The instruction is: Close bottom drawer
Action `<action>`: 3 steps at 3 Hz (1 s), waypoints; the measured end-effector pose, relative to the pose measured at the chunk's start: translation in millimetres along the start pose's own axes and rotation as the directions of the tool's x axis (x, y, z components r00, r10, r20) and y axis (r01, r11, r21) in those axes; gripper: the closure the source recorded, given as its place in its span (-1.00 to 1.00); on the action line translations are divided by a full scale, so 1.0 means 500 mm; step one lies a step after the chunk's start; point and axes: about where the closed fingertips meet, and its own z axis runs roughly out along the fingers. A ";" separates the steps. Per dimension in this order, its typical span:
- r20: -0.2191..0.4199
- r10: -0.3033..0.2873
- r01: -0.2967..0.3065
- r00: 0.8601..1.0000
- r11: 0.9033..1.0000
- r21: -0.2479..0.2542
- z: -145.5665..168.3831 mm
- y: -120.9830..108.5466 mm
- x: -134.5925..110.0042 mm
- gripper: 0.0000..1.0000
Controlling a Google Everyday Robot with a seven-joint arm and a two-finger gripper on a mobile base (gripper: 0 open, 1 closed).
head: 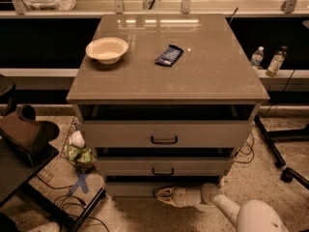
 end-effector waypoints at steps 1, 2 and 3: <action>0.000 0.000 0.000 1.000 1.000 0.000 0.000 0.000 0.000 1.00; 0.057 -0.002 -0.005 0.998 0.991 0.134 0.034 -0.032 0.006 1.00; 0.057 -0.002 -0.006 0.998 0.991 0.133 0.033 -0.025 0.004 1.00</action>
Offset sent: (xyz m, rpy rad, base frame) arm 0.0244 0.0044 -0.0045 0.1253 -0.0854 -0.1463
